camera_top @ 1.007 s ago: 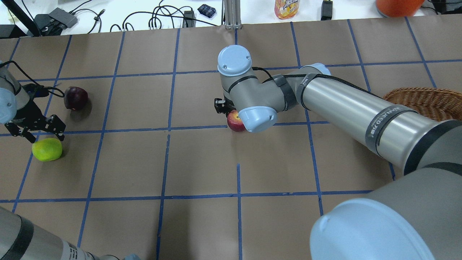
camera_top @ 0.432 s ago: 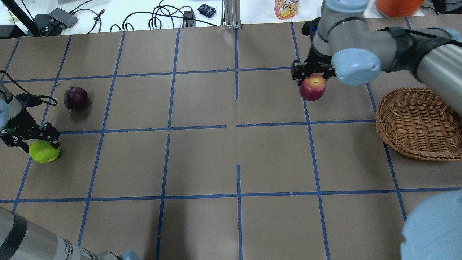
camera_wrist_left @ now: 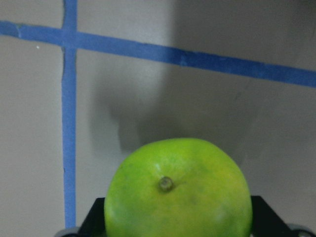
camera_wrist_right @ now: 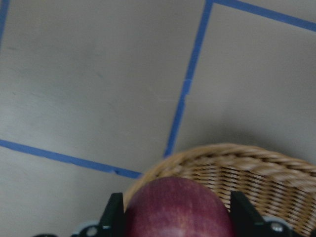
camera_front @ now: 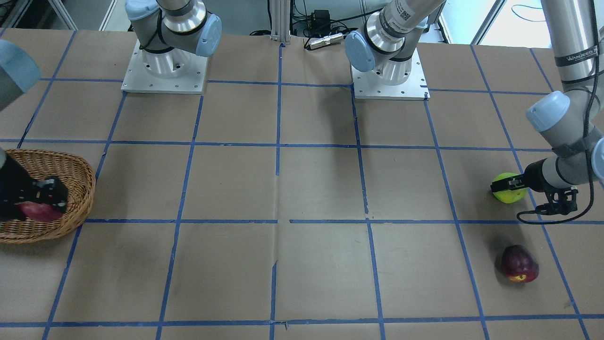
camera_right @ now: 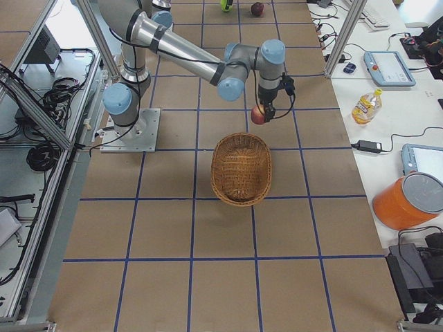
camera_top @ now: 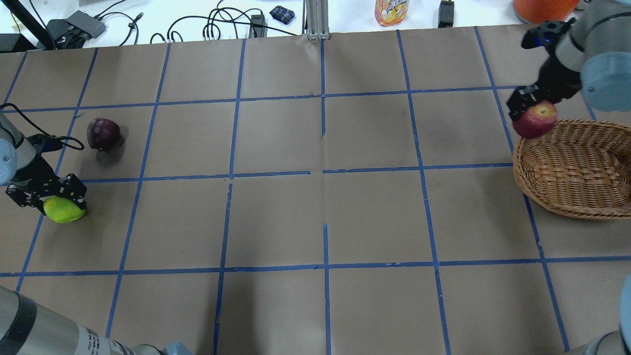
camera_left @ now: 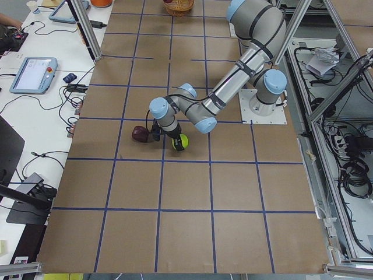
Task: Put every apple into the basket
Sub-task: 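Drop the red apple into the basket while the left gripper grasps the green apple, then set the green apple at the table center and open the left gripper, then grasp the green apple with the right gripper while the left grasps the dark red apple, then place the green apple in the basket while the left carries the dark red apple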
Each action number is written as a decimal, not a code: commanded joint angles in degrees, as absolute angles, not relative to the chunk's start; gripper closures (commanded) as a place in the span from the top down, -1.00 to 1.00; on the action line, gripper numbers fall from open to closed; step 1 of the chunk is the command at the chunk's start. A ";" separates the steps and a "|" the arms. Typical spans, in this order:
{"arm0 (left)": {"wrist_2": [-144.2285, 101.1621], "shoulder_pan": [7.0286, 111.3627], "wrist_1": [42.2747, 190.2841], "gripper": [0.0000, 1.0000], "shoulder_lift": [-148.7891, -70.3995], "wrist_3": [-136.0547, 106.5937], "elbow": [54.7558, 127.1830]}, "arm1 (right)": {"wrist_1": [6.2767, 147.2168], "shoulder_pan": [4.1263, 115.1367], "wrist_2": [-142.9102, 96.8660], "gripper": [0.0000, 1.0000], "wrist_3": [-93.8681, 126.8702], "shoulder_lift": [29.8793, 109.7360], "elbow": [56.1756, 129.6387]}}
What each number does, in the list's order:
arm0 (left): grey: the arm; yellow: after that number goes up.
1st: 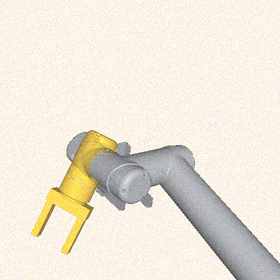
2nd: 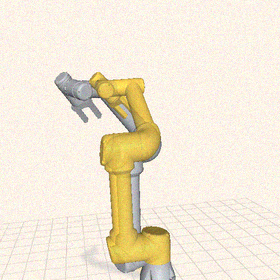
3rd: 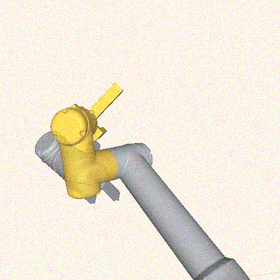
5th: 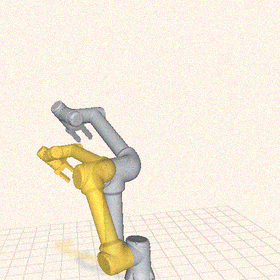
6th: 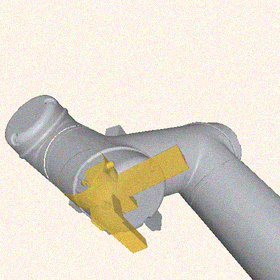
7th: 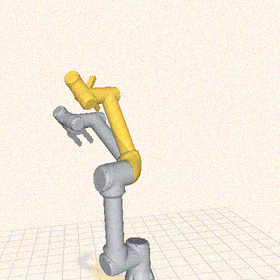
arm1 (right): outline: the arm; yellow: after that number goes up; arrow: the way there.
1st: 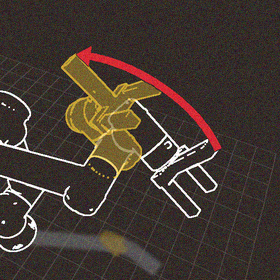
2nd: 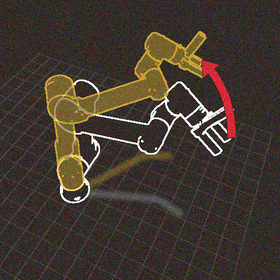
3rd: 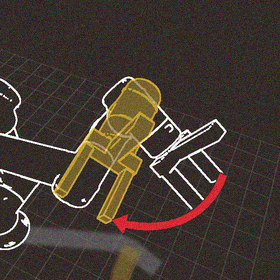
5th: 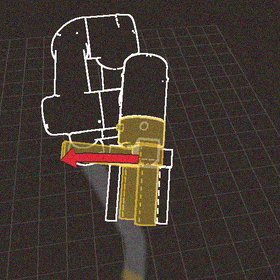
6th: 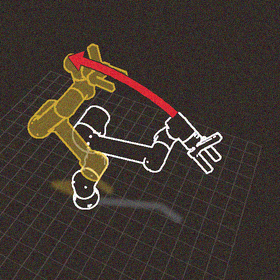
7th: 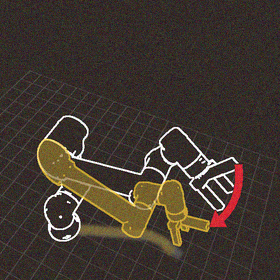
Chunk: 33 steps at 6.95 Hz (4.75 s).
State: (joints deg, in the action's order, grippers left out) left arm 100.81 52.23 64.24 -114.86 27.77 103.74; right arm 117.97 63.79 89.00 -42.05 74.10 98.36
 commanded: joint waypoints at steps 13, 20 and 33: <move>81.56 107.40 40.36 1.00 -118.65 -29.71 100.72 | 114.07 80.73 82.62 1.00 -13.08 76.22 101.32; 85.58 71.43 60.03 1.00 -110.99 20.76 95.02 | 127.70 102.97 81.74 1.00 15.78 66.03 97.14; 87.19 60.12 53.35 0.31 -127.71 49.75 86.05 | 114.49 95.44 91.29 -0.19 -1.63 70.46 93.16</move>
